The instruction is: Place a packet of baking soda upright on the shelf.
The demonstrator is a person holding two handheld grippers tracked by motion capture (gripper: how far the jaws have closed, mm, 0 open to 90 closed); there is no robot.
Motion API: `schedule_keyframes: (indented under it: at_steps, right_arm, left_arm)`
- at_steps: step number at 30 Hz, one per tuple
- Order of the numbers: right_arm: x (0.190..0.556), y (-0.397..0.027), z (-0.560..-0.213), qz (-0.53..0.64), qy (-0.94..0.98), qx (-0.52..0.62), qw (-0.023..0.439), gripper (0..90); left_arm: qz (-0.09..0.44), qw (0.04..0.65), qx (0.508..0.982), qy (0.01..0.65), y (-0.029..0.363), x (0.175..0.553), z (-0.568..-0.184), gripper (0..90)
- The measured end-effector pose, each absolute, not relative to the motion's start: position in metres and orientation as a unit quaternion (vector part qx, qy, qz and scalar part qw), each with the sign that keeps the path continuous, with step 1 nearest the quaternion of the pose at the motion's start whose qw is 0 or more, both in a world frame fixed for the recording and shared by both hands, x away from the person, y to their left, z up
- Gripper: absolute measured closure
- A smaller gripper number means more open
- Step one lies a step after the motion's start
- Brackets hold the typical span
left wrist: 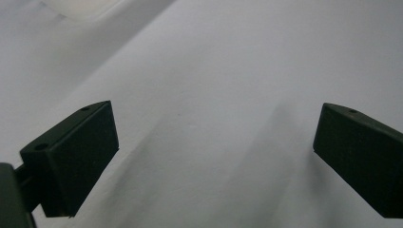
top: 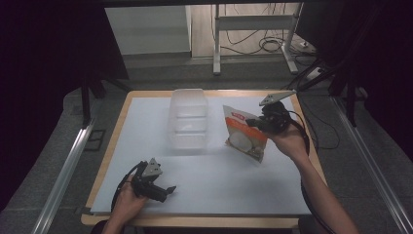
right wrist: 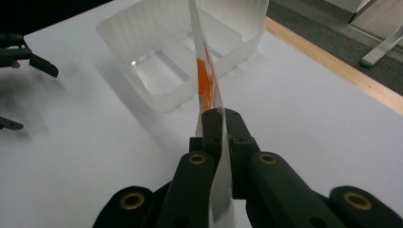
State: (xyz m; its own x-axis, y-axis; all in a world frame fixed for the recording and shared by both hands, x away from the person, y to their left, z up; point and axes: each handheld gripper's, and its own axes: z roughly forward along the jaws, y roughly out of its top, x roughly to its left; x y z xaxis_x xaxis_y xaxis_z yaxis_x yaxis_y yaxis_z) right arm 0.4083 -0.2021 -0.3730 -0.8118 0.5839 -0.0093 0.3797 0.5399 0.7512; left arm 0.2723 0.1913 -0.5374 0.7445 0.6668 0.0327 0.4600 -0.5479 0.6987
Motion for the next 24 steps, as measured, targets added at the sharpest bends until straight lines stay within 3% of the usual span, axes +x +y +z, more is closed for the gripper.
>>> schedule_keyframes:
  at_steps: [24]
  right_arm:
    - [0.448,-0.162,-0.334,0.418,0.860,0.252,0.153,89.0]
  left_arm:
    - [0.135,0.380,0.853,0.332,0.199,0.273,-0.534,1.3]
